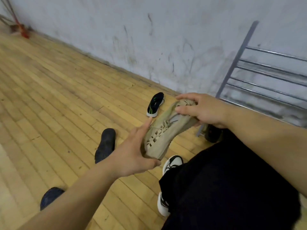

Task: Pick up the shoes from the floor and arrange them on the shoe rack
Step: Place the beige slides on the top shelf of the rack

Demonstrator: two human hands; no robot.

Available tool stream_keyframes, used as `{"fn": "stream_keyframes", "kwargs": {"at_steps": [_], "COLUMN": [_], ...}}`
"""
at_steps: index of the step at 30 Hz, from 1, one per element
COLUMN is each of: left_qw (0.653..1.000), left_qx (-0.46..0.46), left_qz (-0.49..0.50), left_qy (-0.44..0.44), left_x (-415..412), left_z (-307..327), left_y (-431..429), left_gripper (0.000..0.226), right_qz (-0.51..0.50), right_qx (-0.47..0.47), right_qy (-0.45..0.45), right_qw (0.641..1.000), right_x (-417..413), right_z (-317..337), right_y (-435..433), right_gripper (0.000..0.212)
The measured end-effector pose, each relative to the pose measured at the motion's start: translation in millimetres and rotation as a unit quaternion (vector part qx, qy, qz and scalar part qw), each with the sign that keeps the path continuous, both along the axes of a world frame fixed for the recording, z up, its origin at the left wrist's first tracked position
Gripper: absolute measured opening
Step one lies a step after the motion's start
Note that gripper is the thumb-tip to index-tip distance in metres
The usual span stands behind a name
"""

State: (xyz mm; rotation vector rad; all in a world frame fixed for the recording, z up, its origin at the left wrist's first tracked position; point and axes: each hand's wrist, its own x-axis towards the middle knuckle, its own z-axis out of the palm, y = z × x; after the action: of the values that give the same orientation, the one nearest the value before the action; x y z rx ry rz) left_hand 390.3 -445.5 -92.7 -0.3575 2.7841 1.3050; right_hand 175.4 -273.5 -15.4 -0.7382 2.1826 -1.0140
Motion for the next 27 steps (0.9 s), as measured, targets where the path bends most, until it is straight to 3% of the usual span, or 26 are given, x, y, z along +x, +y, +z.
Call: {"fn": "stream_keyframes", "kwargs": {"at_steps": [6,11,18,22,27], "left_qw": [0.987,0.943,0.828,0.762,0.742], "left_qx": [-0.08,-0.126,-0.172,-0.209,-0.23], "left_qz": [-0.077,-0.231,-0.499,-0.587,-0.617], "left_qy": [0.119,0.203,0.189,0.174,0.125], "left_x": [-86.2,-141.4,-128.5,-109.9,-98.9], "left_z": [86.1,149.7,140.8,109.4,80.5], "left_y": [88.6,232.1,461.9,538.8,579.2], "left_gripper": [0.124,0.12,0.112,0.113,0.108], "right_qz": [-0.22,-0.405,-0.658,-0.705,-0.716], "right_qx": [-0.144,-0.188,-0.118,-0.072,-0.1], "right_qy": [0.073,0.127,0.051,-0.021,-0.082], "right_qw": [0.962,0.886,0.742,0.706,0.686], "right_x": [-13.9,33.8,188.3,254.5,277.0], "right_z": [93.3,115.8,16.8,-41.6,-99.9], "right_y": [166.7,349.8,556.4,597.7,610.3], "right_gripper": [0.026,0.034,0.03,0.031,0.046]}}
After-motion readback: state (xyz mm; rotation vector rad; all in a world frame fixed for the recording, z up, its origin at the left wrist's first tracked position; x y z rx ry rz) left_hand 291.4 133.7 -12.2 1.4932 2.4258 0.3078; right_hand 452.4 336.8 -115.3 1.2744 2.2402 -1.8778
